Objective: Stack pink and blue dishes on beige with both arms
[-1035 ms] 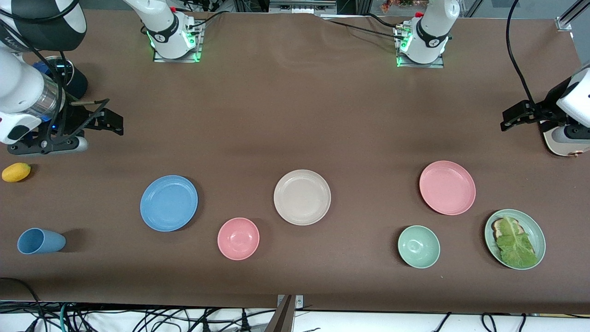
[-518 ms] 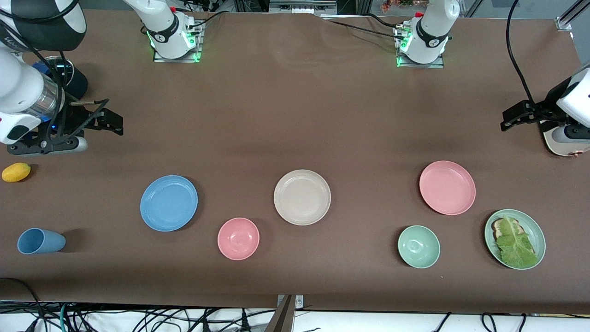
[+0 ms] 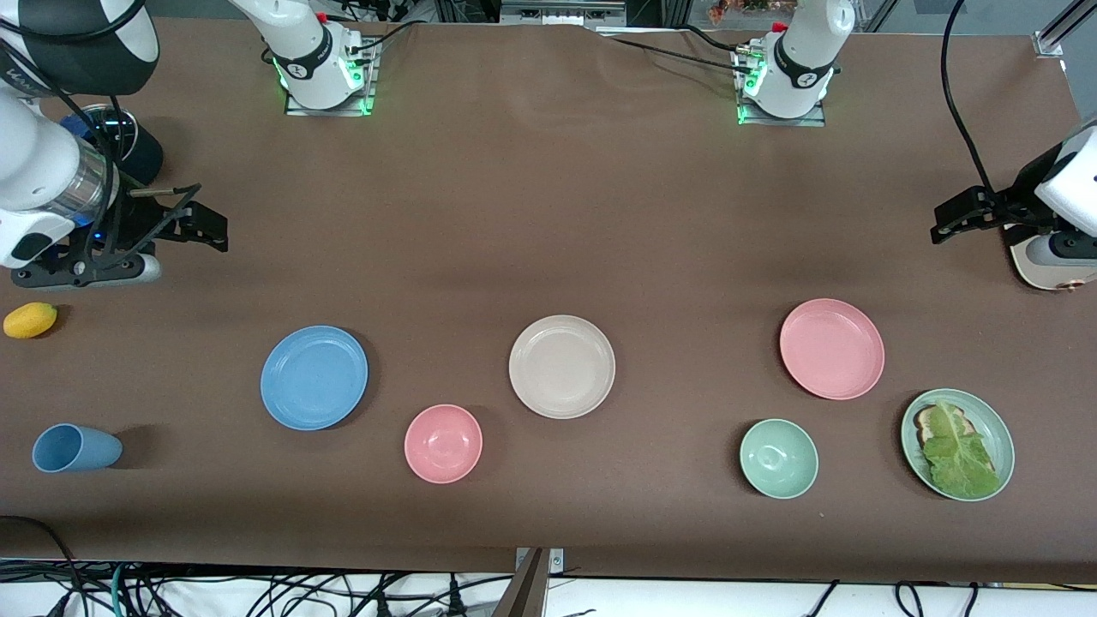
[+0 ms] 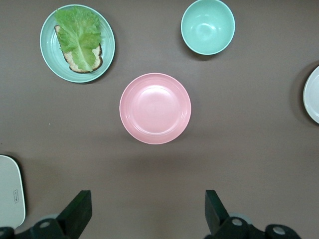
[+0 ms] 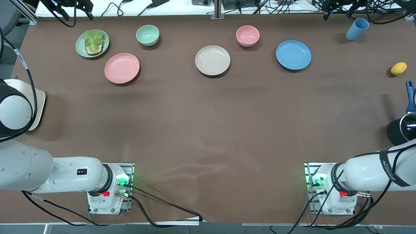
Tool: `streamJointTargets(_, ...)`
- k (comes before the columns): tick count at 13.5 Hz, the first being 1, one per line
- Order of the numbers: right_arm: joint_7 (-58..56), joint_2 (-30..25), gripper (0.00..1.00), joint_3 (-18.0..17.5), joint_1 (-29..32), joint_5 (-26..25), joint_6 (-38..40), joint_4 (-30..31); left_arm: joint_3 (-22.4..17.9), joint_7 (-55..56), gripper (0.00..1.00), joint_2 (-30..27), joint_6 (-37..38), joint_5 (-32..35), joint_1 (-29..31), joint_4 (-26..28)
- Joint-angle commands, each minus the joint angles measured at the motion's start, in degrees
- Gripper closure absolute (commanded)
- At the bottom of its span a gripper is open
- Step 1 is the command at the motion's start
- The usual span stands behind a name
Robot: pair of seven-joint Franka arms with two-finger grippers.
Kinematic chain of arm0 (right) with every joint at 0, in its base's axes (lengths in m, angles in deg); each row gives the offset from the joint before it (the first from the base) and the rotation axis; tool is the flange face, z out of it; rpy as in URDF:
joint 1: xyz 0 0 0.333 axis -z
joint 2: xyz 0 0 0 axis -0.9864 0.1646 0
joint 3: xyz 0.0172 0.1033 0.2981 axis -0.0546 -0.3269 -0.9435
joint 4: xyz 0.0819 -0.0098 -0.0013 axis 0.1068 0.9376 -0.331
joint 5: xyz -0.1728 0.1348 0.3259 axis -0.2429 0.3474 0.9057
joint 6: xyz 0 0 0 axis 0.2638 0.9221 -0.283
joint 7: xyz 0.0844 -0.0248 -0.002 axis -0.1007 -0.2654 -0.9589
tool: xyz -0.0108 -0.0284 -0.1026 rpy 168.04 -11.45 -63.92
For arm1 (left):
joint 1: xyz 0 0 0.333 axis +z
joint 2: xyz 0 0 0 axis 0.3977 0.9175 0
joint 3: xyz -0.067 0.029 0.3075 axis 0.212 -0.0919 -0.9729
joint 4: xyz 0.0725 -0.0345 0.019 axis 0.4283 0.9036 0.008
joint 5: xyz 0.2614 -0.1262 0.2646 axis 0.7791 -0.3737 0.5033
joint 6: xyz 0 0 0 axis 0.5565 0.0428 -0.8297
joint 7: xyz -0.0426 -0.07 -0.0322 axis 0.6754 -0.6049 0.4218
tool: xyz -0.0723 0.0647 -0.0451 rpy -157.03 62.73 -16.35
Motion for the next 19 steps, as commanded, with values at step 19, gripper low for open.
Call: streamJointTargets(19, -0.6, -0.2, 0.00, 0.0, 1.0, -0.1, -1.0, -0.1, 0.2, -0.1, 0.00, 15.8, -0.2, 2.2, -0.3, -5.5)
